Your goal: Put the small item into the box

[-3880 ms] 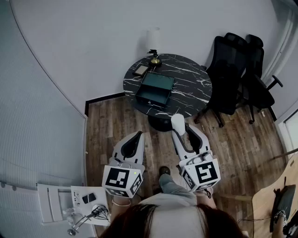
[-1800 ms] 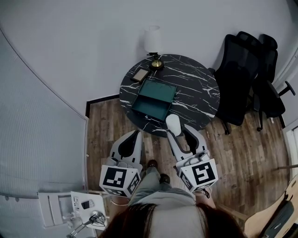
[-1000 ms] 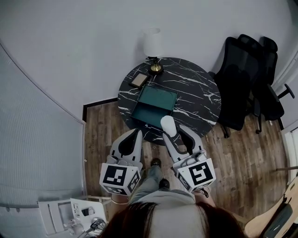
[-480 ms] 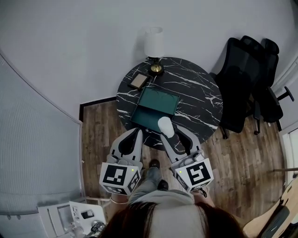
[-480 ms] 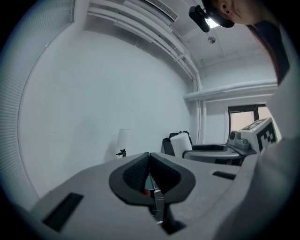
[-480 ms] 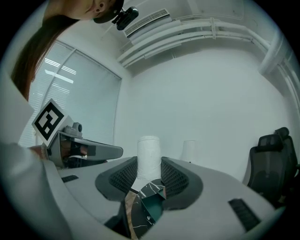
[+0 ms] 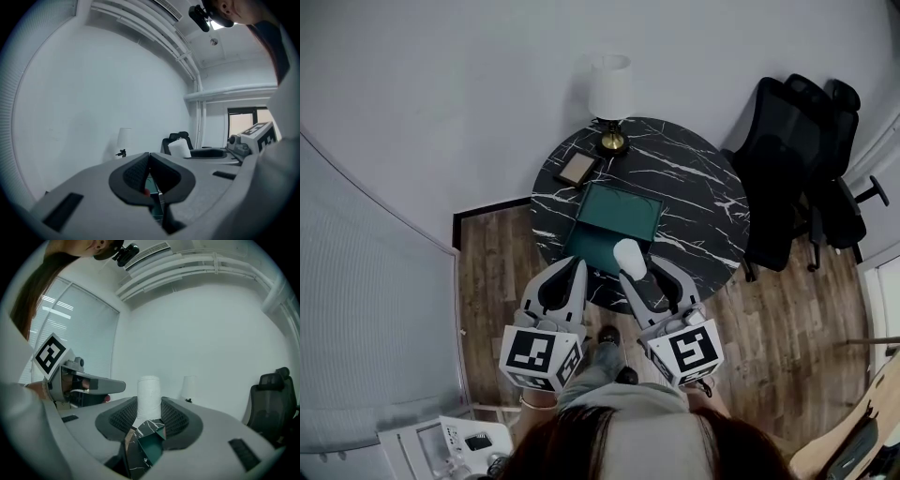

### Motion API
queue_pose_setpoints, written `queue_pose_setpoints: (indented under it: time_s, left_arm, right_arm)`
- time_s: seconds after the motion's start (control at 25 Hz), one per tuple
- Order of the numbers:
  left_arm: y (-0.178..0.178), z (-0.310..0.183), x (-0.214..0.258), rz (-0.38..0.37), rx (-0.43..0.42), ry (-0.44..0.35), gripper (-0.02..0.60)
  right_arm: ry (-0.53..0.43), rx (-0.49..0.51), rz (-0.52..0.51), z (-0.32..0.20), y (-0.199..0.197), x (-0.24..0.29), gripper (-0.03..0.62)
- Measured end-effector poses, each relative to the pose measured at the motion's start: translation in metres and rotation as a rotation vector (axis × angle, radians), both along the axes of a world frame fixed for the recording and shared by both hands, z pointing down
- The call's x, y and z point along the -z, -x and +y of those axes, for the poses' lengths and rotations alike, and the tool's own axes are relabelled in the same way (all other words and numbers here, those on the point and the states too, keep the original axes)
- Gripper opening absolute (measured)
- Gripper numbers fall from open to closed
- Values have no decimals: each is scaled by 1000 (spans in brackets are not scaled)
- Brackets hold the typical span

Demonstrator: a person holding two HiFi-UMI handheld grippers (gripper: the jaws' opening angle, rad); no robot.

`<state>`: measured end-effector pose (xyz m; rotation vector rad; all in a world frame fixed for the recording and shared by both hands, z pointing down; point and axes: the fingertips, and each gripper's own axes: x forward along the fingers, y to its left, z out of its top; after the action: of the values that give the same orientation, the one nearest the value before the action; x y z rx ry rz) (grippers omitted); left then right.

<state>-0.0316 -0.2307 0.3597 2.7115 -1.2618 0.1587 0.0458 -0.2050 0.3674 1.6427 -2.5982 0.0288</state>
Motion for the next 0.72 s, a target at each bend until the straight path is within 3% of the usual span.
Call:
queue_pose_setpoints:
  time_s: [0.24, 0.44, 0.72]
  left_arm:
    - [2, -21, -5, 9, -9, 8, 8]
    - [4, -36, -8, 13, -17, 13, 8]
    - [7, -53, -11, 19, -27, 22, 8]
  right_arm:
    - [108, -20, 52, -17, 2, -16, 175]
    - [57, 4, 53, -33, 9, -26, 175]
    - [96, 16, 103, -49, 11, -45, 175]
